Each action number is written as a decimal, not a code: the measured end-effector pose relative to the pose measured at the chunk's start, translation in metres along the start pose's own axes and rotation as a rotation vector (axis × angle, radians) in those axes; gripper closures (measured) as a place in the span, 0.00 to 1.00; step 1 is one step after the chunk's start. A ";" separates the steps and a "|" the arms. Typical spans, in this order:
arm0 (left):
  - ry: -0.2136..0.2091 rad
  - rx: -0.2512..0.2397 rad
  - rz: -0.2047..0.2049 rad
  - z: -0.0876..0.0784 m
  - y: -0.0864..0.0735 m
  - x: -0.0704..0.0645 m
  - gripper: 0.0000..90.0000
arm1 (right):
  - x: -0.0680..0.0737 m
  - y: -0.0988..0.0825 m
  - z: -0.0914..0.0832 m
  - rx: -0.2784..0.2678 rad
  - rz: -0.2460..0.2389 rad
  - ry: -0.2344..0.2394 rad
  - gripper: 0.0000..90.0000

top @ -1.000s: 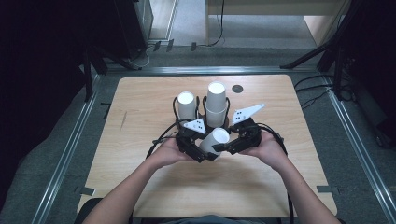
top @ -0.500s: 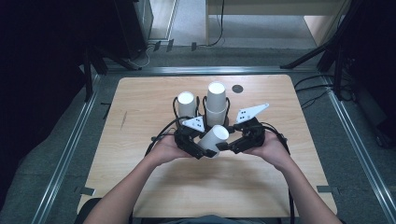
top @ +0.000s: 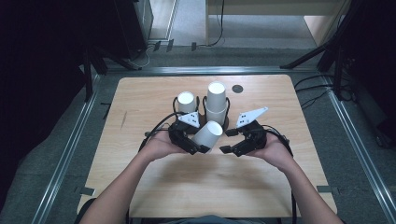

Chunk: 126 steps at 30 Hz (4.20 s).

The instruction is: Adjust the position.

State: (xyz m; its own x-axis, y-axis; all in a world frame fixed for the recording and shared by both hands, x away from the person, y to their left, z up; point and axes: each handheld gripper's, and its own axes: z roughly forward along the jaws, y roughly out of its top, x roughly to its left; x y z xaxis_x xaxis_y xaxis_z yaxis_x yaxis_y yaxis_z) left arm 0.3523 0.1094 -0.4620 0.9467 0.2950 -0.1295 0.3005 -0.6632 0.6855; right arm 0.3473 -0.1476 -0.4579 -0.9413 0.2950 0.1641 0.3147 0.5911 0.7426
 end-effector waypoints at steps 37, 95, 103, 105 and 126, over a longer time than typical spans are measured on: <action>-0.025 0.239 0.121 0.026 0.009 -0.005 0.32 | 0.004 -0.001 0.010 0.027 -0.042 0.007 0.32; -0.082 -0.090 0.014 0.020 -0.001 -0.013 0.15 | 0.004 0.010 -0.012 -0.126 0.012 0.119 0.37; -0.085 -0.059 0.039 0.018 -0.001 -0.012 0.24 | 0.004 0.008 -0.010 -0.121 0.021 0.140 0.37; -0.080 -0.051 0.047 0.017 -0.001 -0.012 0.25 | 0.004 0.008 -0.010 -0.119 0.020 0.139 0.38; -0.010 0.041 0.054 -0.012 0.004 -0.005 0.26 | 0.008 0.002 0.001 -0.020 -0.070 0.055 0.26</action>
State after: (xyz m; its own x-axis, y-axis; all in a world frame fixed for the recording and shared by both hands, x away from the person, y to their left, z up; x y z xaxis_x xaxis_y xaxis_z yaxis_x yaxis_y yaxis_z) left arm 0.3476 0.1139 -0.4496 0.9628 0.2511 -0.1001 0.2529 -0.7057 0.6618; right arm 0.3406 -0.1438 -0.4555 -0.9663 0.2118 0.1464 0.2461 0.5932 0.7665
